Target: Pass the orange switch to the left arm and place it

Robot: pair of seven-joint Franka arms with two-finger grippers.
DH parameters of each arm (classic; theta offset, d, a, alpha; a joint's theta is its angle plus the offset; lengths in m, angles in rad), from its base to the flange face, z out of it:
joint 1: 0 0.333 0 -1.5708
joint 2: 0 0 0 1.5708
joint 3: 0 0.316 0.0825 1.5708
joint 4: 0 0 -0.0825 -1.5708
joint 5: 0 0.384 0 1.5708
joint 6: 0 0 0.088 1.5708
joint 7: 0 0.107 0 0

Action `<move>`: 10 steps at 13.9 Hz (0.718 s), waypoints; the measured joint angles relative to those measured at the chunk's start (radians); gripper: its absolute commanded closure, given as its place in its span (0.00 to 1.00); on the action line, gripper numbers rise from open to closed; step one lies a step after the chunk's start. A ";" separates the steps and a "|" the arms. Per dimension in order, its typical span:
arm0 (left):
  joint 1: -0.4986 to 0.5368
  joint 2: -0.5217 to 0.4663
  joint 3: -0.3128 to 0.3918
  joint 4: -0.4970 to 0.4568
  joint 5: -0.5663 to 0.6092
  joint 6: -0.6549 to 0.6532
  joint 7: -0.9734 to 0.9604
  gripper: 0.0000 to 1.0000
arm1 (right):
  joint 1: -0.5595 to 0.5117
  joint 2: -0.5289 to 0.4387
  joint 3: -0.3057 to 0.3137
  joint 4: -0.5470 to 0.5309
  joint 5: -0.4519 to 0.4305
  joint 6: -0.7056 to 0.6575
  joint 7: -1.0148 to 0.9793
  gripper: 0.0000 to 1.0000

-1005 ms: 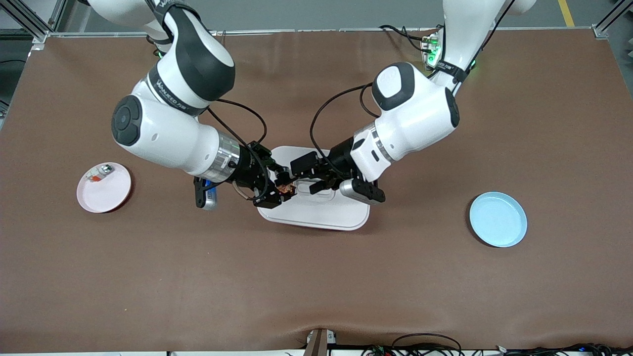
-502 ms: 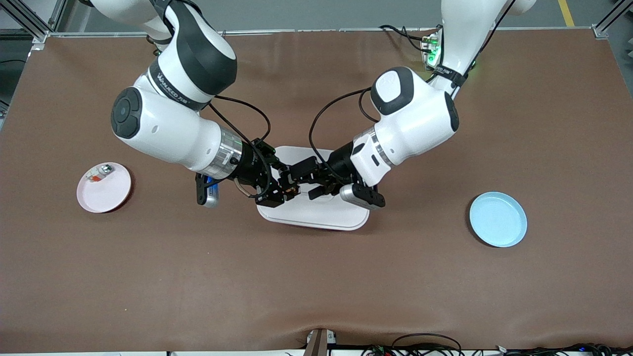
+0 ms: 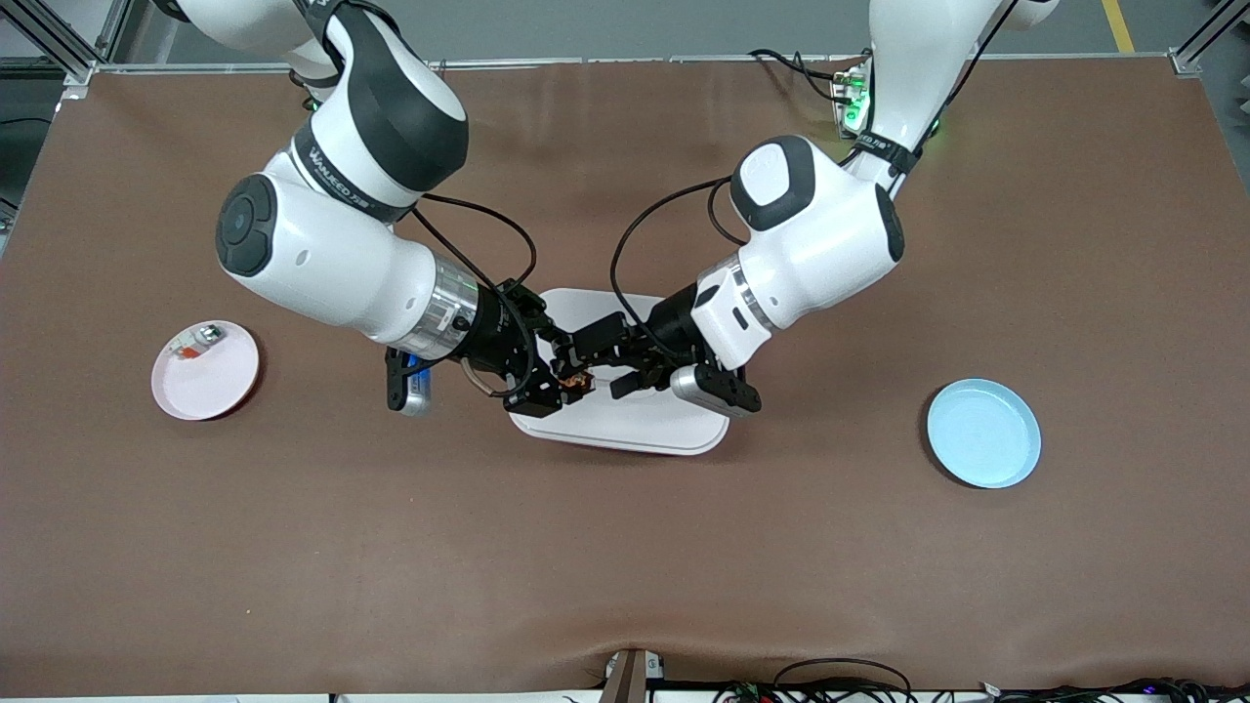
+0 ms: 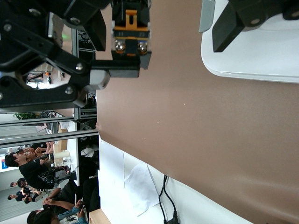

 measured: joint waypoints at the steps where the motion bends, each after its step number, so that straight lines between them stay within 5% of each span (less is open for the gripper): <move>1: 0.000 0.000 0.000 0.000 0.000 0.000 0.002 0.00 | 0.000 0.001 -0.002 0.002 0.000 0.000 0.000 1.00; 10: -0.002 0.003 0.000 0.001 0.000 0.000 0.003 0.00 | 0.000 0.013 -0.003 0.026 0.000 0.000 0.021 1.00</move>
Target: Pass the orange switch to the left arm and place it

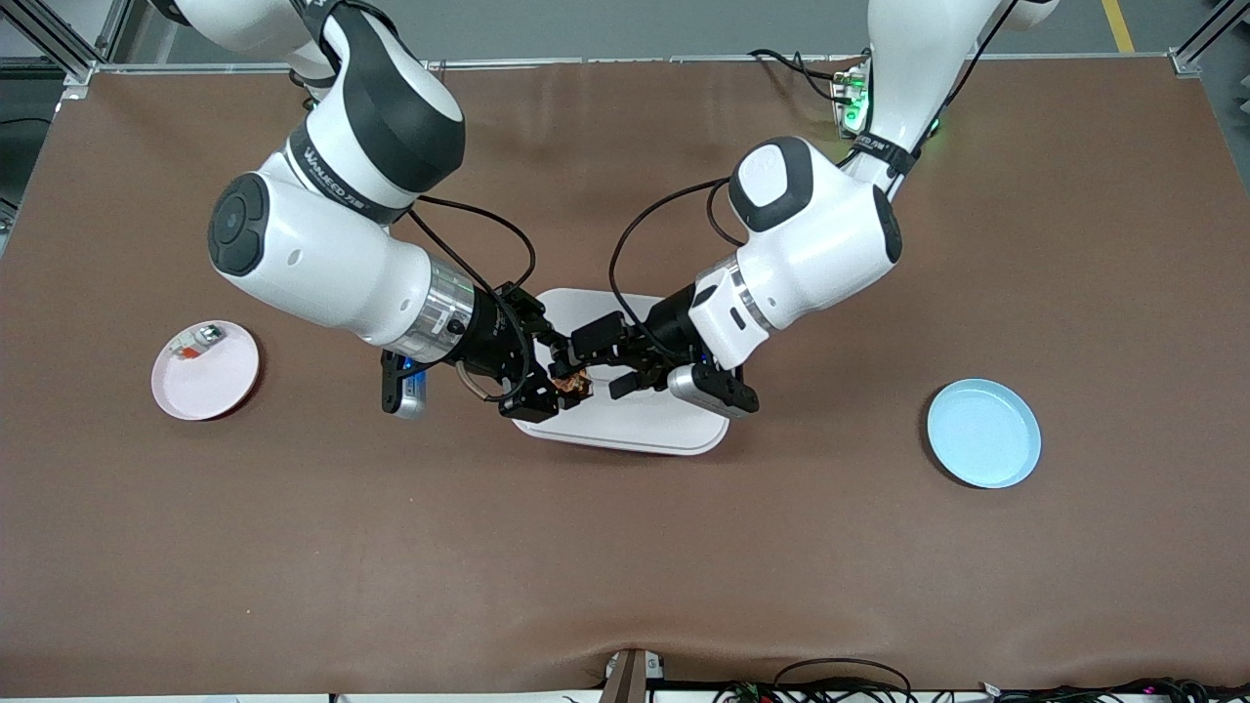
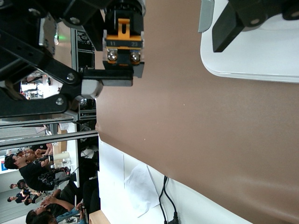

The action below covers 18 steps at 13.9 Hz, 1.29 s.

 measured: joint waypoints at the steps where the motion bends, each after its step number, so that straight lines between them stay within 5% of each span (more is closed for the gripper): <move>1: 0.000 0.000 0.000 0.000 0.000 0.000 0.000 0.00 | 0.000 0.002 0.000 0.003 0.000 0.000 0.001 1.00; 3: 0.000 0.000 0.000 0.000 0.000 0.000 0.000 0.00 | 0.000 0.003 0.000 0.004 0.000 0.000 0.001 1.00; 8: -0.001 0.000 -0.002 0.008 0.000 0.000 0.003 0.61 | 0.007 0.008 0.006 0.004 0.000 0.000 0.006 1.00; 10: -0.002 0.000 -0.003 0.016 0.000 0.000 0.003 0.71 | 0.008 0.013 0.006 0.004 0.000 0.002 0.009 1.00; 13: -0.003 0.000 -0.004 0.021 -0.002 0.001 0.003 1.00 | 0.008 0.016 0.006 0.004 0.002 0.006 0.010 1.00; 14: -0.003 0.000 -0.004 0.022 -0.002 0.001 0.003 1.00 | 0.008 0.016 0.006 0.005 0.002 0.006 0.010 0.64; 15: -0.003 0.000 -0.004 0.022 -0.002 0.001 0.003 1.00 | 0.008 0.016 0.006 0.005 0.002 0.006 0.010 0.06; 18: -0.003 0.004 -0.001 0.018 -0.002 0.002 0.005 1.00 | 0.008 0.015 0.005 0.016 0.003 0.006 0.011 0.00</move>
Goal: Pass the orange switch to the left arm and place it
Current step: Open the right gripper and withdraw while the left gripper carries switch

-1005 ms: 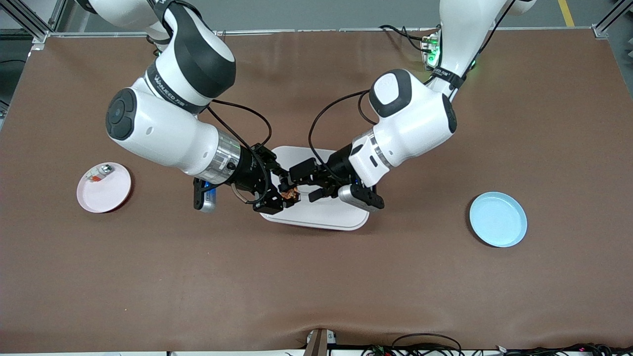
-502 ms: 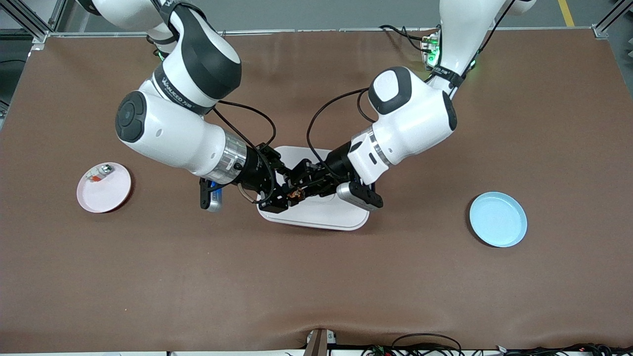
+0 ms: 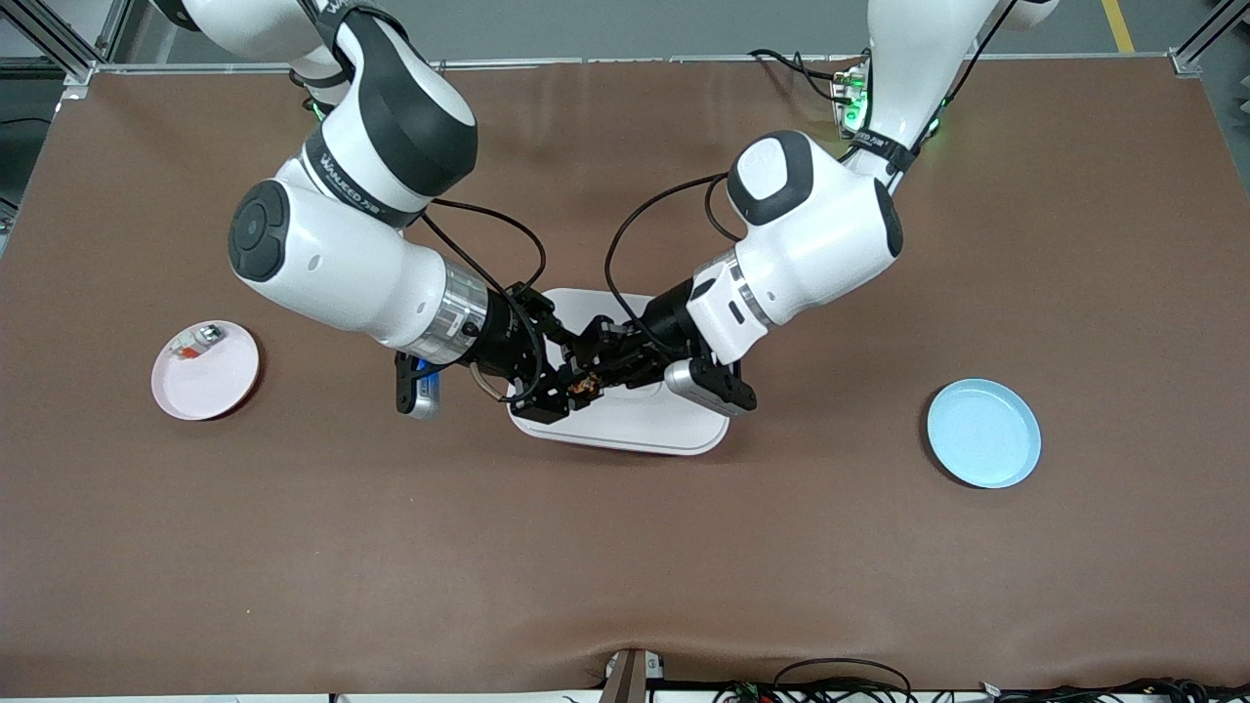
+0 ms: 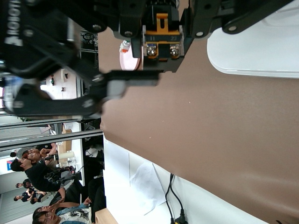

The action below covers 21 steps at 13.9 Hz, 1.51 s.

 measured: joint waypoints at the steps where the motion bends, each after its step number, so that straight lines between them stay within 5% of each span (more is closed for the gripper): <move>1: 0.000 0.003 0.001 -0.001 0.000 0.000 0.002 1.00 | 0.000 0.000 -0.002 0.006 0.000 -0.001 -0.002 0.00; 5: 0.002 0.004 0.003 0.000 0.000 0.003 0.010 1.00 | -0.018 0.000 -0.016 0.010 0.000 -0.039 -0.090 0.00; 12: 0.016 -0.017 0.006 0.003 0.009 -0.005 0.015 1.00 | -0.177 -0.015 -0.023 0.026 -0.015 -0.301 -0.485 0.00; 21: 0.092 -0.090 0.015 -0.010 0.138 -0.205 0.015 1.00 | -0.285 -0.035 -0.025 0.032 -0.239 -0.579 -1.027 0.00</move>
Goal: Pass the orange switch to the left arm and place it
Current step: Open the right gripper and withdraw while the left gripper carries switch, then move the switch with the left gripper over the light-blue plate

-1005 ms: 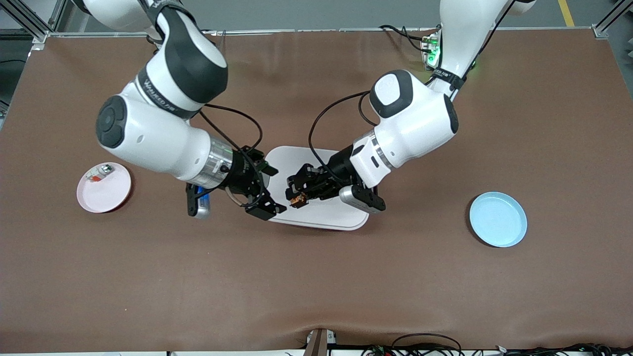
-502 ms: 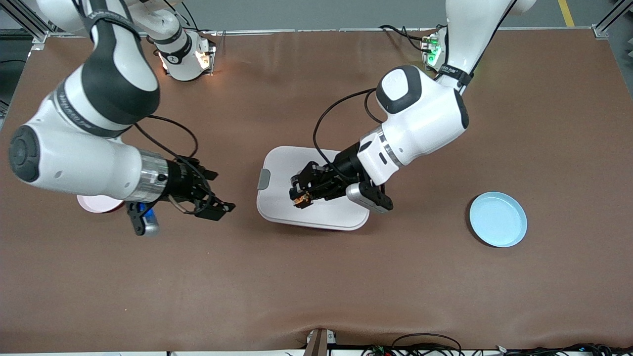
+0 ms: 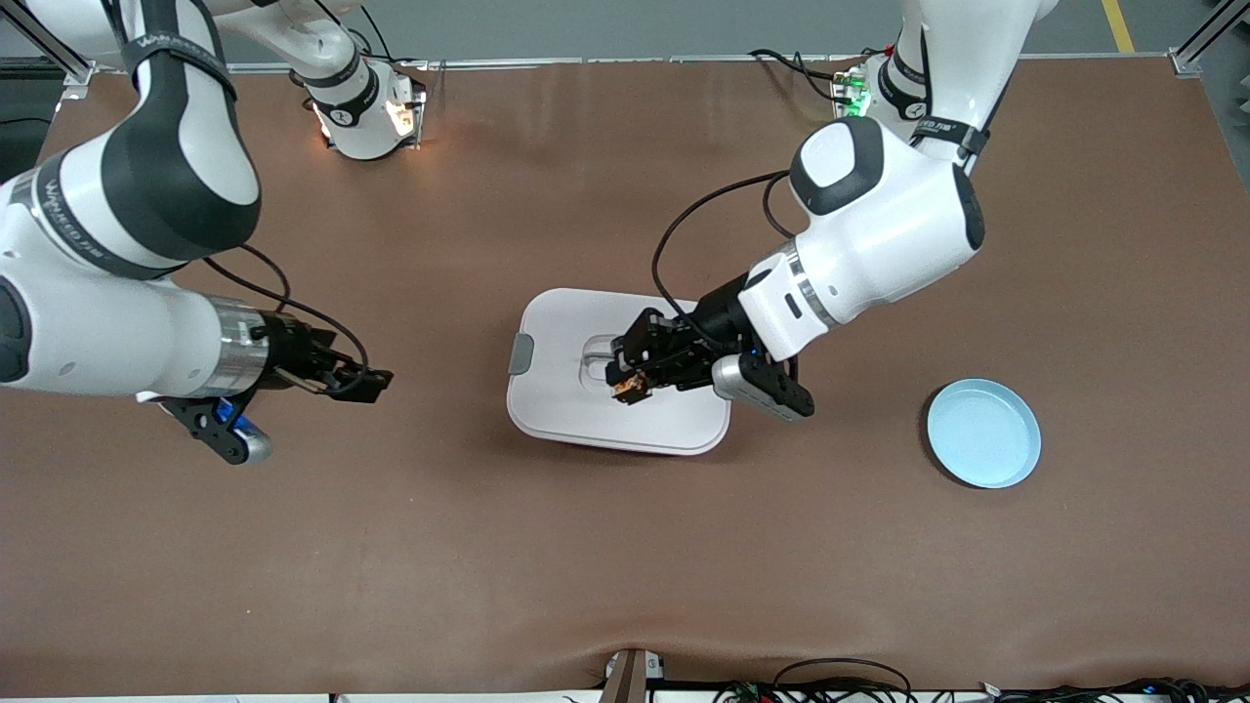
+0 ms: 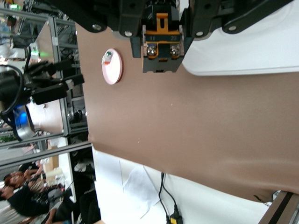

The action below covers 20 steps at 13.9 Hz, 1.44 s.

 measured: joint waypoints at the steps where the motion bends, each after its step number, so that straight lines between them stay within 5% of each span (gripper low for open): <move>1: 0.012 -0.009 0.001 -0.002 0.020 -0.031 -0.001 1.00 | -0.015 -0.002 0.000 0.000 -0.024 -0.022 -0.066 0.00; 11: 0.114 -0.164 0.002 -0.005 0.485 -0.420 -0.181 1.00 | -0.156 -0.029 -0.003 0.001 -0.194 -0.146 -0.664 0.00; 20: 0.235 -0.290 0.005 -0.005 0.759 -0.706 -0.174 1.00 | -0.173 -0.041 0.004 0.001 -0.270 -0.154 -0.747 0.00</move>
